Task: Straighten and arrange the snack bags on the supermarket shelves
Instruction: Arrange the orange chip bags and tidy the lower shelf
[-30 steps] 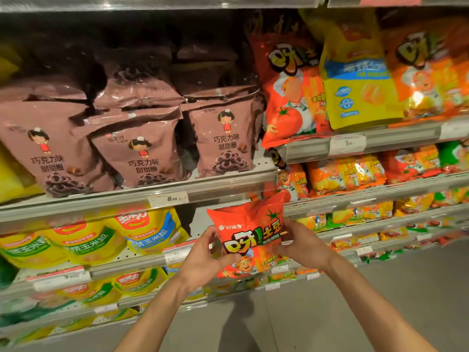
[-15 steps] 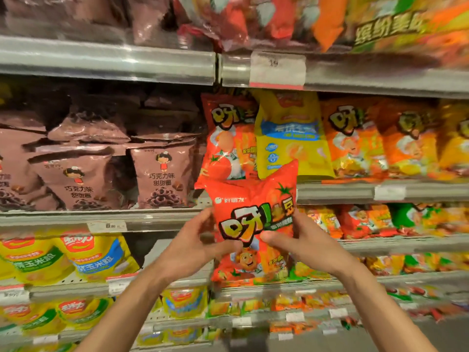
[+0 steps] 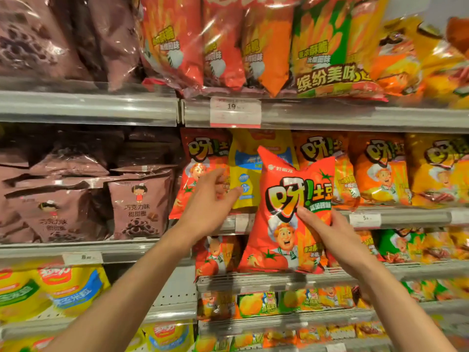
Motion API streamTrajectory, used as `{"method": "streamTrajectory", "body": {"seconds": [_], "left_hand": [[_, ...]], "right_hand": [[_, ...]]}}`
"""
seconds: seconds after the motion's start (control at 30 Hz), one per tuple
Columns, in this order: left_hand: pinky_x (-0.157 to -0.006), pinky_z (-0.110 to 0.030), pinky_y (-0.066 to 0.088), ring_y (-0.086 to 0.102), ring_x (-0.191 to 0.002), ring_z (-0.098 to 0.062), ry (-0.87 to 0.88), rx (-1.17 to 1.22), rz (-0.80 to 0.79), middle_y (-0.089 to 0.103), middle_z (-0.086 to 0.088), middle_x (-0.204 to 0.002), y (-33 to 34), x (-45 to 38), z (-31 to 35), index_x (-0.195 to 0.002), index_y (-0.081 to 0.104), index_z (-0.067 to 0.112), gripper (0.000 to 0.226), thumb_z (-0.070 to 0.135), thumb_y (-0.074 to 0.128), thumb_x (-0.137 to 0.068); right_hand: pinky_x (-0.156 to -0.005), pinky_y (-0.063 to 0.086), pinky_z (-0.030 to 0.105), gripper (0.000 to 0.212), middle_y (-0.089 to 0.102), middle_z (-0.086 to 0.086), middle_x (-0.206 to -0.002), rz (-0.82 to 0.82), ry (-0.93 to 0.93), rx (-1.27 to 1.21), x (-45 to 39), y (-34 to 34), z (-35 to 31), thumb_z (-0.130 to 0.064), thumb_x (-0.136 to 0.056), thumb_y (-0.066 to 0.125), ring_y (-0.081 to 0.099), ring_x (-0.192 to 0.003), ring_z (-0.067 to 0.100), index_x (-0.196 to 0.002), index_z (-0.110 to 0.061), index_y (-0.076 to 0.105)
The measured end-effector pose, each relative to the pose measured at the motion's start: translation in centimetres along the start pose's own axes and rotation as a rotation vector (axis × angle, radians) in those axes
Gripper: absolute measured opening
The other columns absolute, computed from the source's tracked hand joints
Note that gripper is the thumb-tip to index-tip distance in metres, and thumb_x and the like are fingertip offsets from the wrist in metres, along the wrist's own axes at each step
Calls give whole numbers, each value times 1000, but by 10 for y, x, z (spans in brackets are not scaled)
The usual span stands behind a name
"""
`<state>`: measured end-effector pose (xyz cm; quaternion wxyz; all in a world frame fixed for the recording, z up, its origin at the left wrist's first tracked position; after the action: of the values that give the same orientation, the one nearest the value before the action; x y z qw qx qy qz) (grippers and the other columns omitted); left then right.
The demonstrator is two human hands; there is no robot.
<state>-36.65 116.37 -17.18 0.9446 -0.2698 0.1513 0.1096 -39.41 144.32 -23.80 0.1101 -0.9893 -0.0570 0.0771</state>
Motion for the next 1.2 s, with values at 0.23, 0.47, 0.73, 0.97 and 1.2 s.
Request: {"method": "streamTrajectory", "body": {"seconds": [0.23, 0.47, 0.73, 0.97, 1.2], "left_hand": [[-88, -44, 54, 65, -100, -35, -48, -68, 75, 69, -12, -99, 13, -40, 14, -115, 63, 10, 35, 26, 75, -87], [-63, -19, 49, 67, -76, -9, -203, 169, 99, 71, -1, -96, 18, -52, 7, -104, 68, 12, 25, 21, 82, -85], [-84, -37, 59, 69, -96, -15, -208, 191, 58, 67, -1, -111, 27, -50, 12, -120, 33, 16, 76, 38, 90, -75], [-86, -28, 58, 67, -103, -12, -144, 272, 80, 65, 4, -116, 32, -53, 10, -135, 36, 18, 87, 26, 94, -71], [-63, -21, 60, 75, -74, -5, -168, 438, 173, 78, 13, -79, 8, -41, 5, -92, 66, 25, 32, 24, 92, -74]], "right_hand": [[-114, 43, 55, 101, 65, -4, -140, 40, 41, -133, -16, -27, -2, -81, -61, 80, 59, -132, 21, -144, -30, 54], [-116, 40, 56, 101, 59, -5, -147, -22, 48, -180, -28, -17, -2, -83, -62, 78, 54, -137, 20, -146, -33, 52], [-116, 40, 56, 101, 59, -3, -148, -55, 46, -219, -31, -12, -5, -82, -64, 78, 54, -138, 23, -147, -32, 51], [-111, 46, 52, 85, 72, -4, -130, -60, 56, -245, -31, -10, -5, -78, -67, 79, 67, -122, 20, -137, -33, 61], [-93, 58, 42, 88, 78, 1, -117, -46, 90, -313, -30, -31, -7, -73, -65, 83, 75, -107, 21, -134, -24, 61]]}}
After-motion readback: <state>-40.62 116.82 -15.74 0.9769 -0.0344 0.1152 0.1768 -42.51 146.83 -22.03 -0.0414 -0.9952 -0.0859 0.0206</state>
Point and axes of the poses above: each hand's wrist, its own x-axis away from the middle knuckle, its own y-axis out of the palm, z = x × y, the point moved 9 cm from there along -x, towards the middle knuckle
